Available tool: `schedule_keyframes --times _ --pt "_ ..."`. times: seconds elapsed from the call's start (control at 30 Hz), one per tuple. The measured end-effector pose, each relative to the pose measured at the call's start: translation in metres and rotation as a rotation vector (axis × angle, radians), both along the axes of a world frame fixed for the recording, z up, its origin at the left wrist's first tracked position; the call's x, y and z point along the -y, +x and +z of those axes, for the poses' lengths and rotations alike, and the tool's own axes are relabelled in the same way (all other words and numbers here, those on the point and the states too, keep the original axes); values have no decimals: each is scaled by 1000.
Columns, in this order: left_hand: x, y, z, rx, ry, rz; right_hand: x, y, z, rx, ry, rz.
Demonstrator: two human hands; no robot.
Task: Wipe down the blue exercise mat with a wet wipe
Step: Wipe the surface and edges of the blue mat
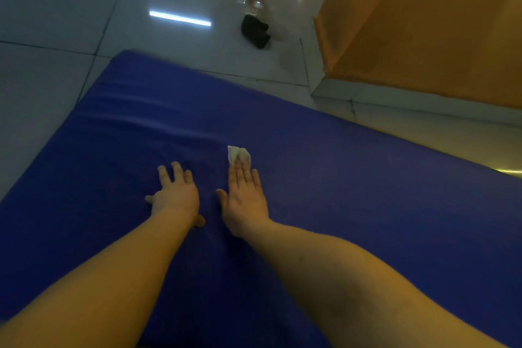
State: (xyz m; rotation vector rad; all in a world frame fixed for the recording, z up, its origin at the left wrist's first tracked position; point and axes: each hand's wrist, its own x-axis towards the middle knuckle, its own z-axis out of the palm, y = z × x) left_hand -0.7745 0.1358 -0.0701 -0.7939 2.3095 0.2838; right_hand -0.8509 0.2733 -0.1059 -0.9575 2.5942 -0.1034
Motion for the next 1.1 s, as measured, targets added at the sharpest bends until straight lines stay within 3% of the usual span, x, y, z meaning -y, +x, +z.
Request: schedule_keyframes --times 0.1,0.2,0.33,0.43,0.57,0.7,0.87,0.97,1.03,1.1 --pt "1 1 0 -2 -5 -18 -42 -34 0 -41 -13 -189" --pt "0 2 1 -4 -8 -23 -92 -66 2 -57 134 -456" --pt "0 -1 0 5 -8 -17 -90 -59 1 3 168 -670" --pt "0 -2 -2 11 -11 -14 -49 -18 -1 -15 104 -565" --pt "0 -2 -3 -5 -13 -3 -19 47 2 10 -10 -151" --pt "0 0 -4 1 -21 -18 -51 33 -6 2 -27 29" --pt "0 1 -4 9 -27 -27 -137 -21 -4 -68 88 -465" --pt "-1 -2 -3 10 -29 -23 -139 -25 -3 -34 151 -682" --pt "-1 -2 -3 11 -28 -20 -111 -12 -4 -18 120 -733" --pt "-1 -2 -2 14 -26 -14 -80 9 -9 -16 98 -621"
